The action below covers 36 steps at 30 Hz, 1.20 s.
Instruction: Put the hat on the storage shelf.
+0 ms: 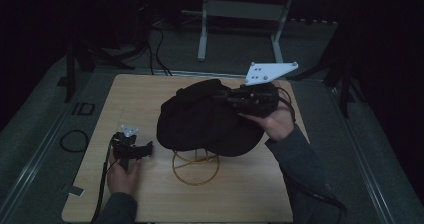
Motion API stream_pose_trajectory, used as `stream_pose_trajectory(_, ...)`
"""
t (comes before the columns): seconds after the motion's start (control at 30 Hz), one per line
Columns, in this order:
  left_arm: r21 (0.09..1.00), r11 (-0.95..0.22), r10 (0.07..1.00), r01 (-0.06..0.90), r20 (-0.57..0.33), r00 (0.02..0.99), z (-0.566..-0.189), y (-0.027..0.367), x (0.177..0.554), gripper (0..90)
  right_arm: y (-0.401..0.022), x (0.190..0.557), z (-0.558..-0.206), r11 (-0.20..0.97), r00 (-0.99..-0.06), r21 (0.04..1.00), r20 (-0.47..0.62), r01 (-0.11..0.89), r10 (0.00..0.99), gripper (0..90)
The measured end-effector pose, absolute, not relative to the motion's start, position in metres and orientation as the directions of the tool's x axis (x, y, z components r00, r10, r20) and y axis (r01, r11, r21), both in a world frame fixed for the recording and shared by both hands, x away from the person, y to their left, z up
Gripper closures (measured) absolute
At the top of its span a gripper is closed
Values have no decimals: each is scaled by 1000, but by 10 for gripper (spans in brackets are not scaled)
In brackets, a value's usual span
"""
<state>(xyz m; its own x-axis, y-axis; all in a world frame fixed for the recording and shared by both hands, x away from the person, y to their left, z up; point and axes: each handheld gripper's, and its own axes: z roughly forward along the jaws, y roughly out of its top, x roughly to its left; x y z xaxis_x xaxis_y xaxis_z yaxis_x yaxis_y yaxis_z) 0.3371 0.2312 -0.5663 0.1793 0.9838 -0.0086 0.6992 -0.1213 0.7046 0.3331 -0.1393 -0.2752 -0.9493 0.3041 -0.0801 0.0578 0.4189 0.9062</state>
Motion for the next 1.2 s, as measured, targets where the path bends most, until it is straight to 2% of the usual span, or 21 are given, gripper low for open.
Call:
stream_pose_trajectory(0.6,705,-120,984,699,-9,178,-566,231,337,126,-130,332,-306,509,-968,856,-47,89,248,847)
stream_pose_trajectory(1.0,704,-124,984,700,-7,181,-566,231,337,126,-117,330,-316,578,-979,813,-52,73,196,803)
stream_pose_trajectory(1.2,704,-124,983,700,-7,181,-566,231,337,126,-114,329,-318,592,-983,803,-47,68,177,740)
